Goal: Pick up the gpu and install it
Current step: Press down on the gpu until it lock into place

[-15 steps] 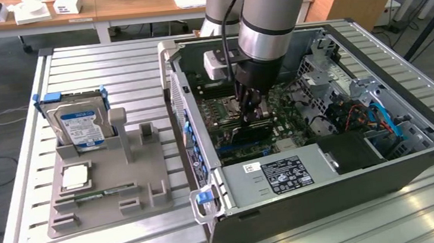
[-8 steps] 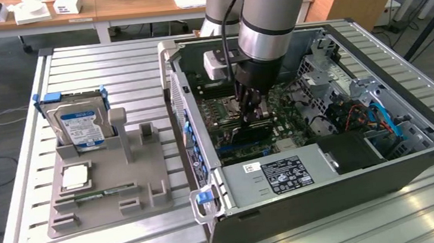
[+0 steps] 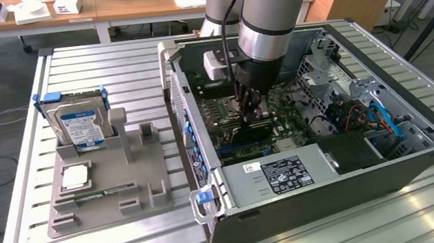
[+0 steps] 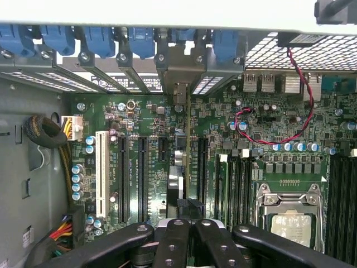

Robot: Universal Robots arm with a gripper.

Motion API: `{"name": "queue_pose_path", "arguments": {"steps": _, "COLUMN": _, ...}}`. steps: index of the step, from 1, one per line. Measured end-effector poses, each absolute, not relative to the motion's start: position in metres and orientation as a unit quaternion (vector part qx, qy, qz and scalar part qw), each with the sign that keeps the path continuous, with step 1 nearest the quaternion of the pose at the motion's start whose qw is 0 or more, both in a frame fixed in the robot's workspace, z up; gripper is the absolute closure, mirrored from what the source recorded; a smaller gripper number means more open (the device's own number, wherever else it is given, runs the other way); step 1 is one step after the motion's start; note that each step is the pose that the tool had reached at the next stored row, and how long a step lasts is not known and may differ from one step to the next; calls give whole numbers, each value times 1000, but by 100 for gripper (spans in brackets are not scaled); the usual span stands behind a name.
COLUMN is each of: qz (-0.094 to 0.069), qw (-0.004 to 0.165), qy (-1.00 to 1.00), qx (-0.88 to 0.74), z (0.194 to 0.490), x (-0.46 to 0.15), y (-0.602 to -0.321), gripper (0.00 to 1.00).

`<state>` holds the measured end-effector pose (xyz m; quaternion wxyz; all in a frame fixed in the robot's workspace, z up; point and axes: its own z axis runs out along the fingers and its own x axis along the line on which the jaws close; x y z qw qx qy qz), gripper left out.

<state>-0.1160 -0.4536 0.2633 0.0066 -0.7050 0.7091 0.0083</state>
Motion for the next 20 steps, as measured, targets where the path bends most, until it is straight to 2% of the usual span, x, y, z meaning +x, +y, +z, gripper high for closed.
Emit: {"name": "queue_pose_path", "arguments": {"steps": 20, "qz": 8, "qw": 7, "qy": 709, "qx": -705, "z": 263, "x": -116, "y": -454, "gripper": 89}}
